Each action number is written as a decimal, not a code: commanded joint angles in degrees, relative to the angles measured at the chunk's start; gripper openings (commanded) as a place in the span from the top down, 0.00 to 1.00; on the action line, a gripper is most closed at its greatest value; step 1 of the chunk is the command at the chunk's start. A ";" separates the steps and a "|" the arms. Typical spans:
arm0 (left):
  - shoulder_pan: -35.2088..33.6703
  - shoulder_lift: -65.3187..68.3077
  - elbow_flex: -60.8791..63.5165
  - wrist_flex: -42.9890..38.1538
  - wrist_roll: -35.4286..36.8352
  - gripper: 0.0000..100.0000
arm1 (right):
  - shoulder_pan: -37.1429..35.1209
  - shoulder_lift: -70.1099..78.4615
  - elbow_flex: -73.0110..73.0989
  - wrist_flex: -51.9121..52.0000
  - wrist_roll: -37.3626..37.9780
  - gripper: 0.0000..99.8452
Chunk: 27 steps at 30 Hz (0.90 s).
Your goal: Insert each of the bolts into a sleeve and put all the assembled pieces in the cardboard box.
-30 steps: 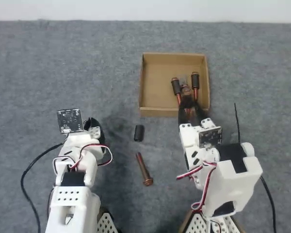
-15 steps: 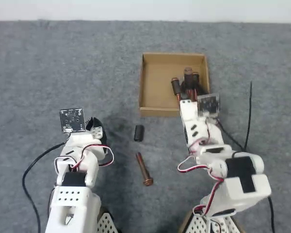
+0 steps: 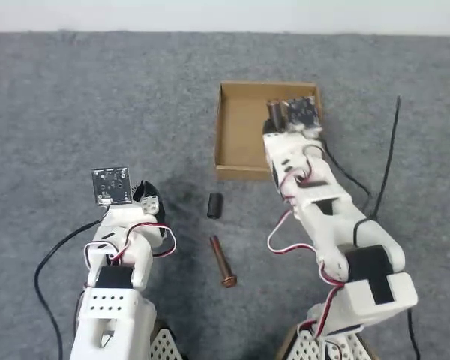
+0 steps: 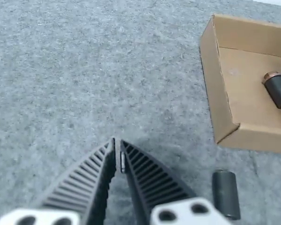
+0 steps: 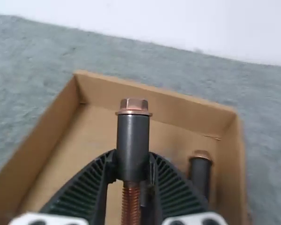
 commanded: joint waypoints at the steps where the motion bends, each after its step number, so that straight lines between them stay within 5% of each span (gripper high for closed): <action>1: 0.26 -1.32 -0.40 -0.18 -0.53 0.99 | -2.42 -4.18 -11.25 11.74 -0.53 0.99; 14: 0.26 -1.32 -0.40 -0.26 -0.53 0.99 | -2.77 14.73 -38.51 43.12 -6.59 0.99; 21: 0.26 -1.32 -0.40 -0.26 -0.53 0.99 | -2.68 21.05 -44.66 48.04 -7.12 0.99; 27: 0.26 -1.32 -0.40 -0.35 -0.53 0.99 | -2.68 21.49 -45.19 49.36 -7.12 0.89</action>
